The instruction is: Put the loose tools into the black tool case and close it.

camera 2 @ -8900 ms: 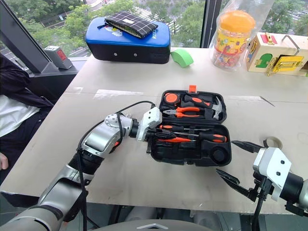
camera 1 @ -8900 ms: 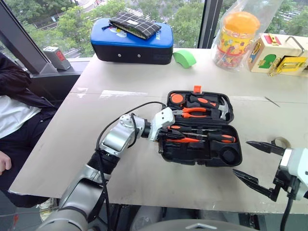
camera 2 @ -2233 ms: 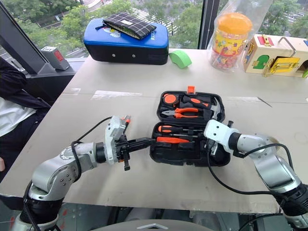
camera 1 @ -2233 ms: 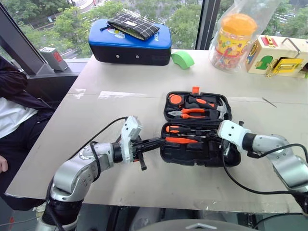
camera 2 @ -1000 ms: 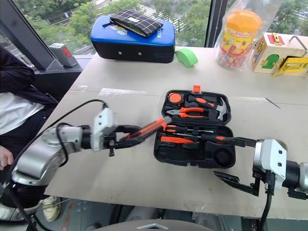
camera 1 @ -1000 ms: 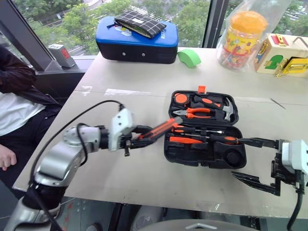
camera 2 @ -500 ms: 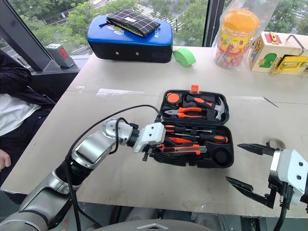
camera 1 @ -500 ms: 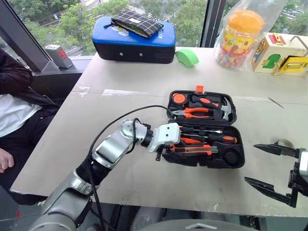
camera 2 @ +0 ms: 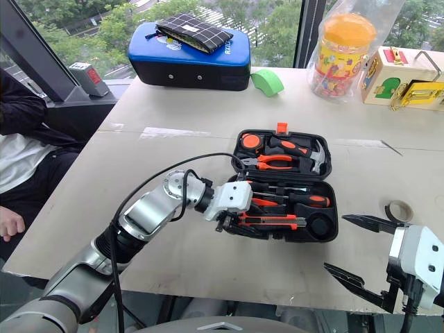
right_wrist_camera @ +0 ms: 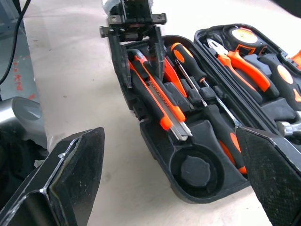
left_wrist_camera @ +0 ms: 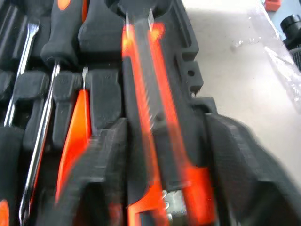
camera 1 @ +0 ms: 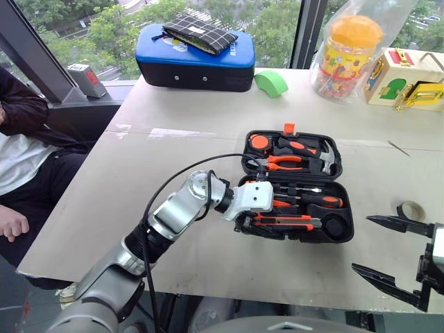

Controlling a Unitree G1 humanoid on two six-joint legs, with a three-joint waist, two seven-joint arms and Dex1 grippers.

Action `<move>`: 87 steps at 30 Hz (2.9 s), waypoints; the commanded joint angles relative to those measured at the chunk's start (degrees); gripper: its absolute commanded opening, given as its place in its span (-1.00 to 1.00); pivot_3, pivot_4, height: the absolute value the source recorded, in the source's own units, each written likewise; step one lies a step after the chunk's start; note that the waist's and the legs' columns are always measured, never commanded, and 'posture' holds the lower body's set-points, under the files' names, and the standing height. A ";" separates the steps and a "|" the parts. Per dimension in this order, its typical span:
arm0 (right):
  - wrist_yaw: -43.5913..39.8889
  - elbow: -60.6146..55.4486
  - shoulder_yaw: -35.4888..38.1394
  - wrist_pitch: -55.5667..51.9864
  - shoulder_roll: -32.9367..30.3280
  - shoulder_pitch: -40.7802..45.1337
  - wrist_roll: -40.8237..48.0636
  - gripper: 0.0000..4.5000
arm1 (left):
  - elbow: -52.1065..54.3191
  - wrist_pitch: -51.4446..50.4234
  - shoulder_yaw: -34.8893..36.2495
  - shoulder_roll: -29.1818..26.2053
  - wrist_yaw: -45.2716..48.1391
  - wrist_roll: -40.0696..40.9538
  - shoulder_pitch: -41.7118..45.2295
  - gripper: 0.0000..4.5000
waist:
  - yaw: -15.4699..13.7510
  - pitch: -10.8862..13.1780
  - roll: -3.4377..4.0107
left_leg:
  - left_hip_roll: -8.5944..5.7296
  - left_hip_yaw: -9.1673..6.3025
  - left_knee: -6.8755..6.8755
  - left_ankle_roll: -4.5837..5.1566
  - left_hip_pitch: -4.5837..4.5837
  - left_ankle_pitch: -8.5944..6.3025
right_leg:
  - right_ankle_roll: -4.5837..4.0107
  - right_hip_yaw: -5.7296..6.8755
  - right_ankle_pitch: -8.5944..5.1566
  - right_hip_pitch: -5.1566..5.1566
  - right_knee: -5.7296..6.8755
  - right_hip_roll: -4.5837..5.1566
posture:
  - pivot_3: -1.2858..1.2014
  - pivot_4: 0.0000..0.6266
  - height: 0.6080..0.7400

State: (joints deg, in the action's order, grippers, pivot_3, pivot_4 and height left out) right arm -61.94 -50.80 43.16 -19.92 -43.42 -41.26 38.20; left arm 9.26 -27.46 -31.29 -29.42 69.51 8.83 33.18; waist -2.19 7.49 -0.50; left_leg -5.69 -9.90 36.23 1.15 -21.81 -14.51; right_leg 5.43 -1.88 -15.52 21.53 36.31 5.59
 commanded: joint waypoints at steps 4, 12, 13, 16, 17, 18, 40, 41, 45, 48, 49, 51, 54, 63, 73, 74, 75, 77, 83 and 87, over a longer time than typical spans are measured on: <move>0.55 -0.19 -0.07 0.77 0.15 0.37 -0.43 1.00 | 1.51 -9.31 10.76 1.64 0.73 12.00 1.07 0.82 | 0.05 0.00 0.00 | 0.01 -0.01 0.05 0.00 0.02 0.00 | 0.00 0.01 0.00 0.01 0.09 0.00 | 0.03 -0.52 1.00; 1.30 -0.63 0.49 0.01 -0.25 0.93 -0.35 1.00 | 0.09 -8.21 2.57 0.26 1.27 7.29 -0.64 -0.70 | 0.03 -0.01 -0.02 | -0.01 -0.01 0.08 -0.03 0.02 0.02 | 0.01 0.02 -0.01 -0.02 0.10 0.00 | 0.03 -0.52 1.00; 1.28 -0.76 0.77 -0.09 -0.26 0.77 -0.23 1.00 | -1.06 -6.81 0.79 0.15 0.76 5.32 -1.14 -0.89 | 0.03 -0.02 0.00 | 0.00 -0.01 0.08 -0.03 0.03 0.02 | 0.01 0.01 -0.01 -0.02 0.10 0.00 | 0.03 -0.52 1.00; 1.51 -1.23 1.26 -0.52 -0.42 0.50 0.01 1.00 | -4.96 -0.98 -4.07 -1.09 0.87 -0.61 -2.02 -0.97 | -0.06 -0.11 -0.07 | 0.01 -0.01 0.08 -0.02 0.04 0.01 | 0.00 0.00 -0.01 -0.02 0.12 -0.01 | 0.03 -0.52 1.00; 1.56 -1.26 1.48 -0.71 -0.56 0.50 0.10 1.00 | -6.44 1.35 -5.06 -1.06 0.57 -2.32 -2.20 -0.97 | -0.21 -0.22 -0.08 | 0.01 -0.01 0.08 -0.01 0.07 0.01 | 0.00 0.00 -0.01 -0.03 0.11 0.00 | 0.03 -0.52 1.00; 1.58 -1.37 1.81 -1.01 -0.65 0.32 0.16 1.00 | -6.88 0.96 -5.23 -0.66 0.25 -2.59 -2.29 -0.97 | -0.23 -0.29 -0.09 | -0.01 0.00 0.08 -0.01 0.11 0.00 | 0.00 0.00 -0.01 -0.08 0.09 0.03 | 0.03 -0.52 1.00; 21.08 0.83 1.06 -19.19 -2.28 8.84 0.14 1.00 | -5.37 -7.45 18.05 3.43 1.58 21.72 -8.97 -0.75 | 0.13 -0.67 0.06 | 0.07 -0.12 -0.03 0.03 0.31 -0.02 | 0.01 0.12 -0.04 -0.32 0.05 0.00 | 0.03 -0.52 1.00; 21.30 1.34 1.21 -22.27 -4.10 8.75 0.10 1.00 | -4.51 -6.93 18.49 2.86 1.44 21.54 -9.39 -0.64 | 0.06 -0.67 0.06 | 0.06 -0.15 0.00 -0.01 0.12 0.00 | 0.00 0.15 -0.03 -0.15 0.05 0.00 | 0.03 -0.52 1.00; 26.01 5.41 -0.90 -32.87 -10.96 12.74 -2.99 1.00 | -0.91 -2.43 19.50 1.11 1.50 20.14 -12.03 0.16 | -0.01 -0.66 0.02 | -0.07 -0.07 0.03 -0.21 -0.10 0.12 | 0.01 0.11 -0.03 0.02 -0.08 0.14 | 0.03 -0.52 1.00; 30.07 11.87 -5.11 -40.93 -15.93 18.38 -5.41 1.00 | 4.49 -3.12 20.51 0.06 2.09 22.99 -13.76 0.85 | 0.21 -0.51 -0.05 | -0.06 0.03 0.05 -0.13 -0.09 0.08 | -0.02 0.03 -0.01 0.01 -0.10 0.16 | 0.03 -0.52 1.00; 30.76 13.83 -6.51 -42.27 -17.05 19.56 -6.46 1.00 | 5.97 -3.30 20.47 0.06 1.82 23.39 -13.99 0.95 | 0.15 -0.47 -0.07 | -0.06 0.04 0.05 0.01 -0.10 0.00 | -0.02 0.03 -0.01 0.02 -0.10 0.17 | 0.03 -0.52 1.00; 31.79 18.72 -10.44 -45.02 -19.08 23.45 -7.79 1.00 | 8.64 -4.00 20.45 -0.18 1.23 24.21 -14.06 0.95 | -0.22 -0.44 -0.07 | -0.05 0.00 0.04 0.03 -0.10 -0.02 | -0.03 0.10 -0.01 0.02 -0.10 0.16 | 0.03 -0.52 1.00; 32.36 25.37 -17.45 -46.92 -21.08 30.56 -9.39 1.00 | 11.15 -3.30 20.00 -0.57 0.66 23.89 -14.03 0.95 | 0.13 -0.41 -0.07 | -0.07 0.03 0.05 0.04 -0.12 -0.02 | -0.03 0.12 -0.01 -0.01 -0.11 0.18 | 0.03 -0.52 1.00; 30.32 37.13 -32.13 -48.75 -20.96 43.44 -12.32 -0.24 | 14.45 -1.80 21.09 -0.66 -2.31 24.19 -17.45 1.00 | 1.38 -0.40 -0.02 | -0.04 -0.02 -0.07 -0.17 -0.16 0.11 | -0.02 0.16 -0.01 0.01 -0.24 0.14 | 0.03 -0.52 1.00; 19.73 25.10 -23.87 -48.95 -22.58 42.63 -4.22 -0.99 | 16.93 -4.95 18.88 -0.85 -7.35 23.31 -15.84 1.00 | 1.30 -0.29 0.19 | -0.09 -0.01 0.07 0.05 -0.18 -0.02 | 0.01 0.16 0.02 -0.05 -0.27 0.16 | 0.03 -0.52 1.00; 18.31 22.79 -22.61 -49.74 -22.61 42.50 -2.36 -0.99 | 17.10 -4.92 18.69 -1.16 -7.38 23.12 -15.95 1.00 | 1.41 -0.29 0.20 | -0.08 0.00 0.07 0.05 -0.17 -0.02 | 0.01 0.15 0.01 -0.05 -0.23 0.15 | 0.03 -0.52 1.00; 17.36 18.21 -21.69 -52.95 -22.29 43.66 1.95 -0.99 | 17.50 -5.30 18.89 -1.59 -7.74 23.22 -16.39 1.00 | 1.57 -0.29 0.19 | -0.05 0.00 0.06 0.04 -0.14 -0.01 | 0.01 0.15 0.01 -0.05 -0.23 0.12 | 0.03 -0.52 1.00; 18.95 9.78 -24.21 -58.50 -20.92 47.54 7.55 -0.99 | 18.64 -5.75 19.54 -2.79 -8.35 23.40 -17.62 1.00 | 1.97 -0.28 0.19 | 0.05 0.00 -0.02 0.01 -0.11 0.00 | 0.00 0.14 0.01 -0.04 -0.24 0.01 | 0.03 -0.52 1.00; 24.92 3.65 -31.20 -65.09 -16.50 52.59 10.48 -0.99 | 19.10 -5.40 18.82 -3.83 -10.18 22.01 -18.15 1.00 | 0.79 -0.21 0.07 | 0.04 -0.12 -0.03 0.02 -0.17 -0.02 | -0.02 0.26 0.00 0.02 -0.25 0.06 | 0.03 -0.52 1.00; 28.58 3.26 -35.66 -67.19 -14.16 52.32 9.48 -0.99 | 20.11 -5.47 21.07 -5.22 -10.05 23.45 -19.40 1.00 | 0.54 -0.21 -0.03 | -0.13 -0.09 0.07 0.03 -0.20 -0.01 | -0.01 0.24 0.01 0.00 -0.33 0.24 | 0.03 -0.52 1.00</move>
State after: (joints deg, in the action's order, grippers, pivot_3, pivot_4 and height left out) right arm -35.16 -46.63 8.81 -86.24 -57.68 10.93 48.20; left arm 26.48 -33.48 -12.28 -33.28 58.79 30.67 14.72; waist -1.65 7.28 -0.53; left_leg -5.81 -9.99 36.30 1.16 -22.01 -14.51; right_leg 5.42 -1.64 -15.51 21.54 35.99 5.82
